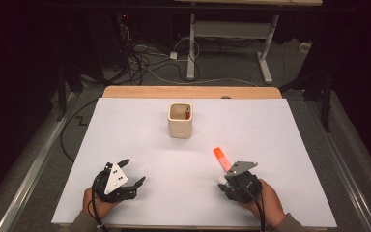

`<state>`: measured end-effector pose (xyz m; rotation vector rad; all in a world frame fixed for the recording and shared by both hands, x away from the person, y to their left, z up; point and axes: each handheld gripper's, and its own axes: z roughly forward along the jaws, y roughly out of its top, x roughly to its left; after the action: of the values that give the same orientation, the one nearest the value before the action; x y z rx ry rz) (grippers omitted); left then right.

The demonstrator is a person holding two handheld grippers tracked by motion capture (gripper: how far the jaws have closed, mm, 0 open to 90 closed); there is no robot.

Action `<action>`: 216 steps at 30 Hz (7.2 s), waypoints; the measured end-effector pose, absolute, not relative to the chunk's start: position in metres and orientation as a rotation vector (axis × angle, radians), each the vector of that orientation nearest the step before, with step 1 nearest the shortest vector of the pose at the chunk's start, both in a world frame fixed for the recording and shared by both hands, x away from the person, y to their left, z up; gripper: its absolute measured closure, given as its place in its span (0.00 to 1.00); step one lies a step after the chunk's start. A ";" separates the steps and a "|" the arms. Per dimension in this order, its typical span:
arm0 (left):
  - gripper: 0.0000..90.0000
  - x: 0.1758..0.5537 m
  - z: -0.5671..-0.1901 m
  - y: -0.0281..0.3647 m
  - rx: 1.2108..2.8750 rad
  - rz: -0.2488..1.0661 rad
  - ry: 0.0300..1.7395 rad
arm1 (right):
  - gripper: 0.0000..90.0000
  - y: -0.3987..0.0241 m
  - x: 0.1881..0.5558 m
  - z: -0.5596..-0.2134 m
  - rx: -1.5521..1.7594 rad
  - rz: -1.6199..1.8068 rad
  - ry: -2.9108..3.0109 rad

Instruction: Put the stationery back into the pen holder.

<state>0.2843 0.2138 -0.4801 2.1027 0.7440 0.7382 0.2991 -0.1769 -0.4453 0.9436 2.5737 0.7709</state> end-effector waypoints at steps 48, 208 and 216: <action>0.25 0.286 -0.480 0.210 2.089 0.725 0.702 | 0.73 -0.199 0.352 -0.402 0.779 1.407 2.110; 0.24 0.275 -0.474 0.213 2.067 0.705 0.612 | 0.38 -0.179 0.368 -0.395 0.968 1.132 2.268; 0.24 0.275 -0.475 0.211 2.072 0.703 0.616 | 0.39 -0.182 0.379 -0.421 1.117 0.941 2.444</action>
<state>0.2753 0.2113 -0.4750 2.0719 0.6161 0.7032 0.3788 -0.1816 -0.4211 1.1168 2.4435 0.9412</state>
